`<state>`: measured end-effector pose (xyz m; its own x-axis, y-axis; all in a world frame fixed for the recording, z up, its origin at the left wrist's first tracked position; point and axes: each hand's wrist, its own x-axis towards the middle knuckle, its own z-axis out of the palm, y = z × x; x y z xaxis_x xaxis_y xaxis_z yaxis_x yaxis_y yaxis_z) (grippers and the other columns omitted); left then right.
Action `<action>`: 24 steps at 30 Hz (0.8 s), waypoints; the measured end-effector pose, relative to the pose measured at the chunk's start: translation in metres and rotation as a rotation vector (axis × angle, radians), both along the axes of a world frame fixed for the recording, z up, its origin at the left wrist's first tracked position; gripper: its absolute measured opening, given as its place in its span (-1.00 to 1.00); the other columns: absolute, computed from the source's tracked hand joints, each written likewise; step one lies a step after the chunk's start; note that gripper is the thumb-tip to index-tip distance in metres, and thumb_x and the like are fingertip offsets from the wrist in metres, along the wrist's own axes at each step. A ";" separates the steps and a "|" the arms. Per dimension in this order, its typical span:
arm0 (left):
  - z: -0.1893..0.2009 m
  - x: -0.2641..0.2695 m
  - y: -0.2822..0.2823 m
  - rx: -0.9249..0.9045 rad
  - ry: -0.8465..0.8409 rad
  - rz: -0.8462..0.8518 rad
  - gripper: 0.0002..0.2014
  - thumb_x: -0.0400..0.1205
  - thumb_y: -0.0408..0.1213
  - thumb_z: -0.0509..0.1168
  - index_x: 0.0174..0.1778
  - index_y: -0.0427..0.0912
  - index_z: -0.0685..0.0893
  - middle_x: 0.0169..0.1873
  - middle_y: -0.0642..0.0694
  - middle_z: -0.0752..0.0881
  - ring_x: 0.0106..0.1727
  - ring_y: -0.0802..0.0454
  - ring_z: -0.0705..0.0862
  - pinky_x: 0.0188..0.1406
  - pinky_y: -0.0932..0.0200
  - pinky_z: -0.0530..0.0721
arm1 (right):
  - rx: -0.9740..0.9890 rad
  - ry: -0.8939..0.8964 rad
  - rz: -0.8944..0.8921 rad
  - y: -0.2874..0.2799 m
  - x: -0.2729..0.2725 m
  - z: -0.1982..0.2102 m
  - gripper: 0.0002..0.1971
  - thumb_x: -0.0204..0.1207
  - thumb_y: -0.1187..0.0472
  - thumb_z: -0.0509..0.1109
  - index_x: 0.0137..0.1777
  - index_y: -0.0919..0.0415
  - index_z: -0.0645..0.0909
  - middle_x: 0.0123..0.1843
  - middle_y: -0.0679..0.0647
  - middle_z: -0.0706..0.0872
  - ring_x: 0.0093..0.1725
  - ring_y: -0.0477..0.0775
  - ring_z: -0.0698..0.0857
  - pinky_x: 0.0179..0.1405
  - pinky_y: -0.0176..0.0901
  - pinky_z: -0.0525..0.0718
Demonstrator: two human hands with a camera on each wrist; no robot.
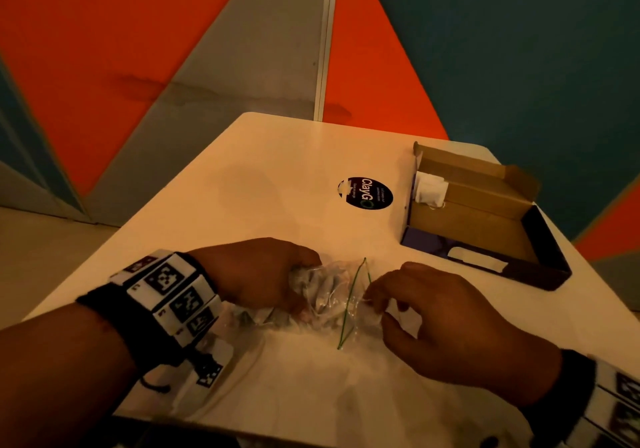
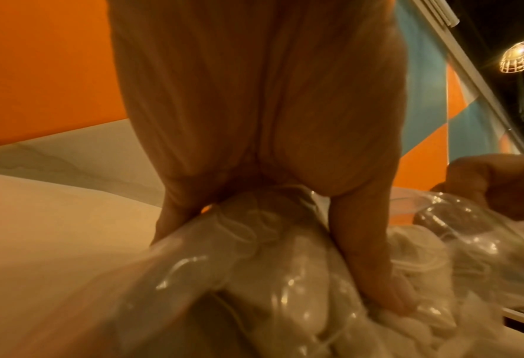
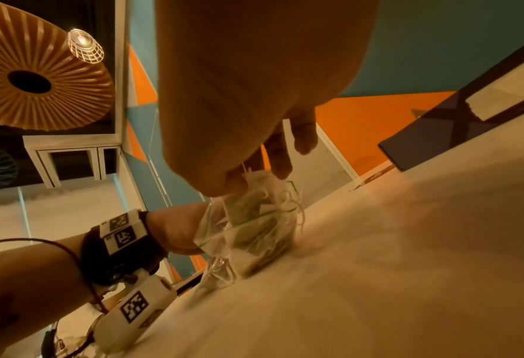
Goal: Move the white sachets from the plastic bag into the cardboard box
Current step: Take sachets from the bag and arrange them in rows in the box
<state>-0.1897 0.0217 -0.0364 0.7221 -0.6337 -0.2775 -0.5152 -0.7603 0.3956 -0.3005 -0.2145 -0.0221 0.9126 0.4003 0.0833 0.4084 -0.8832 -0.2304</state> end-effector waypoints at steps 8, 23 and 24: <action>0.006 -0.002 -0.001 -0.010 0.008 0.019 -0.70 0.41 0.09 0.54 -0.15 0.45 0.52 -0.18 0.38 0.64 -0.15 0.36 0.62 -0.14 0.32 0.53 | -0.051 -0.056 -0.022 0.008 0.003 -0.005 -0.63 0.47 -0.17 0.32 0.29 -0.29 0.54 -0.08 -0.35 0.64 -0.23 -0.32 0.51 -0.21 -0.48 0.50; 0.002 -0.004 0.000 -0.015 0.010 -0.026 -0.53 0.45 0.02 0.53 0.27 0.22 0.61 0.12 0.24 0.71 0.09 0.23 0.66 0.18 0.12 0.66 | -0.196 -0.145 0.190 0.018 0.014 -0.009 -0.77 0.50 -0.02 0.24 -0.03 -0.17 0.73 -0.02 -0.31 0.74 -0.18 -0.14 0.56 -0.29 -0.23 0.62; 0.002 -0.004 0.000 -0.020 0.011 -0.022 -0.53 0.45 0.01 0.53 0.27 0.22 0.61 0.10 0.24 0.72 0.08 0.24 0.67 0.16 0.14 0.66 | -0.210 -0.149 0.185 0.018 0.015 -0.009 -0.74 0.51 -0.03 0.21 -0.01 -0.17 0.74 0.00 -0.31 0.75 -0.18 -0.14 0.56 -0.29 -0.24 0.61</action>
